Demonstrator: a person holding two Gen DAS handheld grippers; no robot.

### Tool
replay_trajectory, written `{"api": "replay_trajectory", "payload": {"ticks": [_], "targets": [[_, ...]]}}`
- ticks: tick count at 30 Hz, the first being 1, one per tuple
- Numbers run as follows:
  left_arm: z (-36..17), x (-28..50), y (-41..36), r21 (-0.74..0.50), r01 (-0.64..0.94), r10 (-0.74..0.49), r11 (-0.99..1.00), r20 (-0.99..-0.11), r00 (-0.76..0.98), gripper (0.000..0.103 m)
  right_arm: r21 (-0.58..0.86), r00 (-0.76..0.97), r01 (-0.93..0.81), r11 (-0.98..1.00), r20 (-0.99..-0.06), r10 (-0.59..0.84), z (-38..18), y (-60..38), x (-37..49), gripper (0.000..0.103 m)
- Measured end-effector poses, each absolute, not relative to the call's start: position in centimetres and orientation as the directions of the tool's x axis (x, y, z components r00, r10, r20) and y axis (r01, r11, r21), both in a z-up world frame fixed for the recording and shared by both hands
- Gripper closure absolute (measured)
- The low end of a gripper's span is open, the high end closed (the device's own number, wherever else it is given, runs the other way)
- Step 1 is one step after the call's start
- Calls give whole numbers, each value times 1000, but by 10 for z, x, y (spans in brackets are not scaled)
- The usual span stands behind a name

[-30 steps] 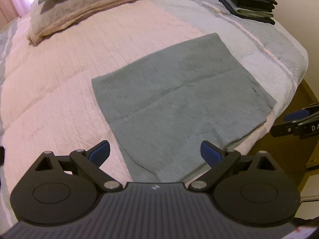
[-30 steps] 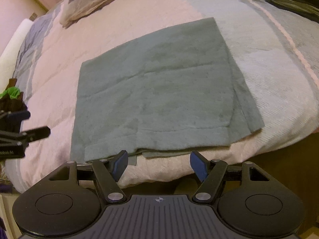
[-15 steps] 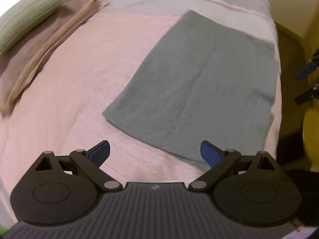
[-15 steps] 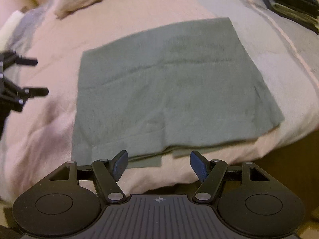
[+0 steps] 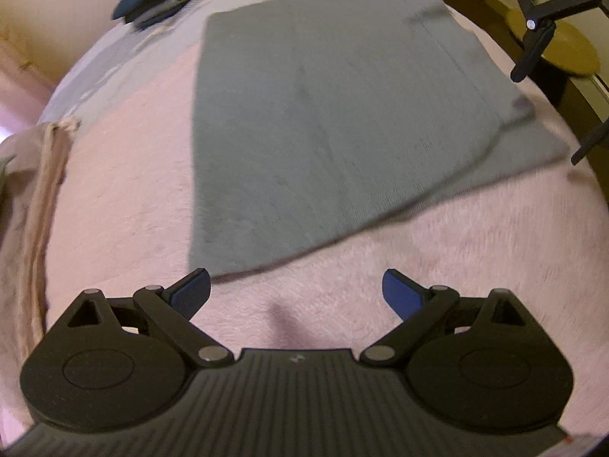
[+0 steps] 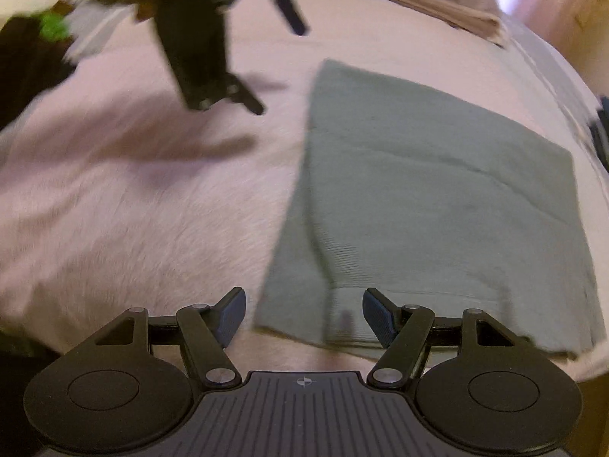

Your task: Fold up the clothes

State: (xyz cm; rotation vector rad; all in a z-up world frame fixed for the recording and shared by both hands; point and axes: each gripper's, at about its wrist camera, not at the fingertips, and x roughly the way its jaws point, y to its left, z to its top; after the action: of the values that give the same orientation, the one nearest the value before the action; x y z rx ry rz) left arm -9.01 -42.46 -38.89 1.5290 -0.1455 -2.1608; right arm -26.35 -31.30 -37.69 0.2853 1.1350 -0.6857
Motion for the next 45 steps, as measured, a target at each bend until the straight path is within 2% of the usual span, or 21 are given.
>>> {"api": "replay_trajectory", "payload": {"ticks": [4, 10, 16, 19, 21, 22, 24, 26, 34, 36, 39, 41, 42, 44, 45], "targets": [[-414, -84, -419, 378, 245, -437, -893, -859, -267, 8, -317, 185, 540, 779, -859, -478, -408, -299, -264, 37], [-430, -83, -419, 395, 189, -437, -899, -844, -312, 8, -476, 159, 451, 755, -789, -593, -432, -289, -282, 37], [-432, -79, -418, 470, 94, -470, -878, -804, -364, 9, -555, 186, 447, 702, -710, -680, -432, -291, -292, 40], [-433, -78, -421, 501, 44, -479, -864, -794, -374, 10, -562, 193, 406, 721, -718, -668, -441, -293, -291, 43], [-434, -78, -424, 509, 28, -482, -860, -793, -373, 10, -546, 209, 385, 744, -734, -646, -445, -294, -290, 58], [-435, -78, -424, 512, 17, -480, -859, -793, -375, 11, -533, 218, 381, 755, -742, -634, -444, -295, -290, 63], [-436, -81, -425, 521, -23, -475, -853, -794, -378, 13, -512, 234, 387, 767, -750, -619, -436, -294, -291, 82], [-435, -83, -426, 533, -55, -475, -844, -792, -383, 14, -488, 249, 433, 758, -743, -621, -421, -291, -296, 92], [-436, -92, -449, 570, -117, -489, -814, -779, -392, 23, -407, 263, 566, 717, -735, -625, -362, -312, -306, 94], [-439, -94, -455, 590, -134, -504, -796, -769, -393, 28, -391, 257, 591, 705, -738, -624, -352, -320, -308, 94], [-444, -96, -464, 599, -172, -503, -782, -769, -394, 42, -385, 251, 603, 699, -740, -624, -339, -323, -309, 94], [-447, -97, -470, 601, -188, -504, -777, -772, -388, 58, -379, 249, 611, 695, -742, -623, -332, -325, -308, 94], [-448, -97, -471, 603, -195, -504, -773, -772, -387, 60, -376, 248, 613, 694, -743, -621, -329, -324, -309, 94], [-447, -98, -476, 605, -203, -504, -770, -772, -389, 81, -374, 248, 612, 697, -746, -618, -324, -324, -309, 94], [-446, -98, -478, 609, -205, -508, -767, -770, -387, 86, -366, 248, 616, 698, -751, -612, -322, -324, -310, 94]]}}
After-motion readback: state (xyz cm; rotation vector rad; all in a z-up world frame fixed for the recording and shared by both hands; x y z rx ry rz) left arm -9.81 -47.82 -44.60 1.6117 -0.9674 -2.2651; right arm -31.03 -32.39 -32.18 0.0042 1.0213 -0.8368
